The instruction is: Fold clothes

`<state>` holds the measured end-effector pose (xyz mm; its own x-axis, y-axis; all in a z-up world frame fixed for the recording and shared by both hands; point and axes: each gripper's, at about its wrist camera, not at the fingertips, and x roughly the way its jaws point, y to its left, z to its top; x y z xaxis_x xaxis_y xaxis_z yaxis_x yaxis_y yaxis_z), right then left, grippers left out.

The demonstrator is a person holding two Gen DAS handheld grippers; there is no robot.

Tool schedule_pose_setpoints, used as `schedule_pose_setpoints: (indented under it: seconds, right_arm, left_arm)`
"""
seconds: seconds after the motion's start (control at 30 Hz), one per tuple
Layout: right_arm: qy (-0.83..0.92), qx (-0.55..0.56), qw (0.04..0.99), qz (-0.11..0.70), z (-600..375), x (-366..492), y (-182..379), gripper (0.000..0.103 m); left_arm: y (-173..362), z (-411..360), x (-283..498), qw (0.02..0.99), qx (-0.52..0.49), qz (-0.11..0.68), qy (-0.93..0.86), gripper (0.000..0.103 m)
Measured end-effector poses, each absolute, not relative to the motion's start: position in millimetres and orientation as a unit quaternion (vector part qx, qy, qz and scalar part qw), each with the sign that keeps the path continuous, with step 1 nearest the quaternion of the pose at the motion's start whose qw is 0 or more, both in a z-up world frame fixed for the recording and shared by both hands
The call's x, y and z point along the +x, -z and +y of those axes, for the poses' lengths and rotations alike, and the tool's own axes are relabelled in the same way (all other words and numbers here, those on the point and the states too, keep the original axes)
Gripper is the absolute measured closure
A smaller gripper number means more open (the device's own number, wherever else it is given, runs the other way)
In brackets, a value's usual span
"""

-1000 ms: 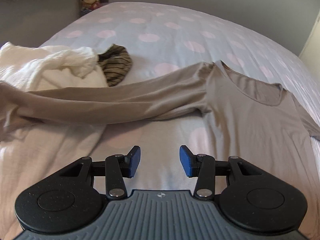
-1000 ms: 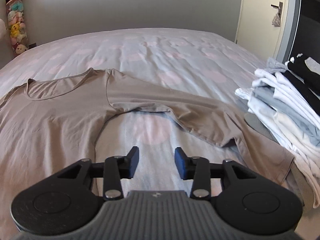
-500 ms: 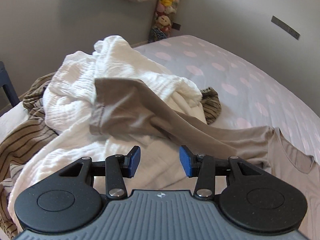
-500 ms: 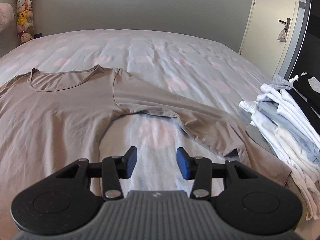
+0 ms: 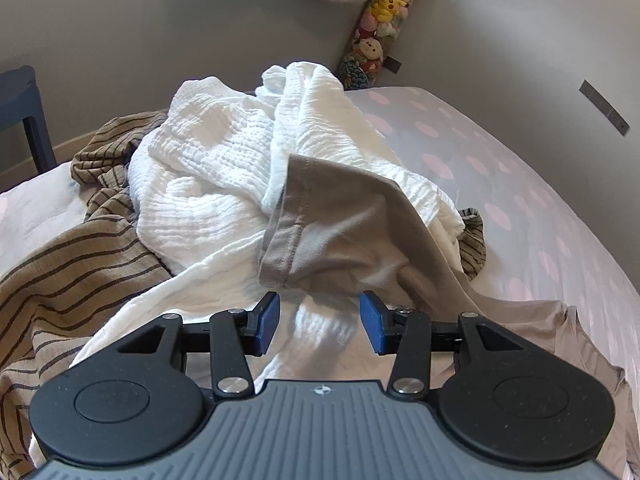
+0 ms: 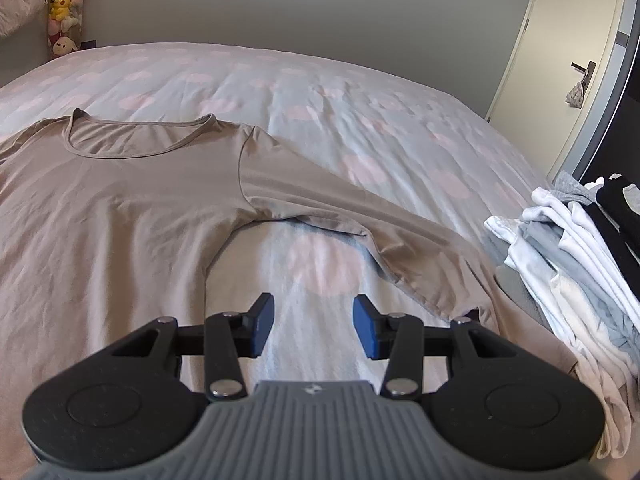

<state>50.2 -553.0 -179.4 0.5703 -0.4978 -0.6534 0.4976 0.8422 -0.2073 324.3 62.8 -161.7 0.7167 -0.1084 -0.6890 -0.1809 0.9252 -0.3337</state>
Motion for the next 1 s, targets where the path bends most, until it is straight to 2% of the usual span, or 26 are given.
schedule_pose_setpoints:
  seconds: [0.17,0.2,0.23,0.3,0.33,0.53,0.73,0.77,0.8,0.83,0.9,1.0]
  right_arm:
    - [0.273,-0.008,0.884,0.378,-550.0,52.8,181.6,0.056]
    - [0.273,-0.01,0.884,0.379,-549.4,53.2,181.7,0.056]
    - [0.273,-0.011,0.883,0.381,-549.0,53.7,181.8,0.056]
    - [0.273,-0.014,0.882,0.383,-547.9,54.6,181.7,0.056]
    - [0.273,-0.016,0.882,0.384,-546.9,55.0,181.6,0.056]
    - [0.266,-0.036,0.88,0.393,-539.2,58.6,182.1,0.056]
    - [0.261,-0.047,0.88,0.395,-534.9,59.5,179.7,0.056]
    - [0.261,-0.048,0.88,0.394,-534.3,59.4,179.4,0.056]
    - [0.26,-0.05,0.88,0.394,-533.3,59.3,178.7,0.056]
    - [0.26,-0.051,0.88,0.393,-532.7,59.3,178.2,0.056]
    - [0.259,-0.054,0.88,0.394,-531.7,59.6,177.9,0.056]
    - [0.259,-0.058,0.88,0.395,-530.6,60.1,178.1,0.056]
  left_arm:
    - [158.7,62.8,328.4,0.914,-0.191,0.358,-0.017,0.062]
    - [157.5,60.9,329.2,0.915,-0.188,0.356,-0.014,0.072]
    - [156.3,58.9,330.0,0.917,-0.185,0.353,-0.011,0.087]
    - [155.2,54.8,329.5,0.918,-0.178,0.355,-0.007,0.1]
    - [155.2,52.3,328.6,0.918,-0.17,0.357,-0.007,0.102]
    - [166.5,55.8,318.1,0.907,-0.157,0.39,-0.037,0.103]
    - [160.8,57.2,305.8,0.909,-0.166,0.379,-0.053,0.103]
    - [158.7,57.3,304.2,0.909,-0.171,0.376,-0.053,0.1]
    - [156.6,57.5,302.6,0.91,-0.175,0.373,-0.053,0.088]
    - [154.2,58.4,301.9,0.91,-0.183,0.368,-0.053,0.071]
    - [150.4,59.8,303.2,0.911,-0.195,0.359,-0.054,0.047]
    - [146.6,61.6,309.1,0.912,-0.214,0.348,-0.049,0.047]
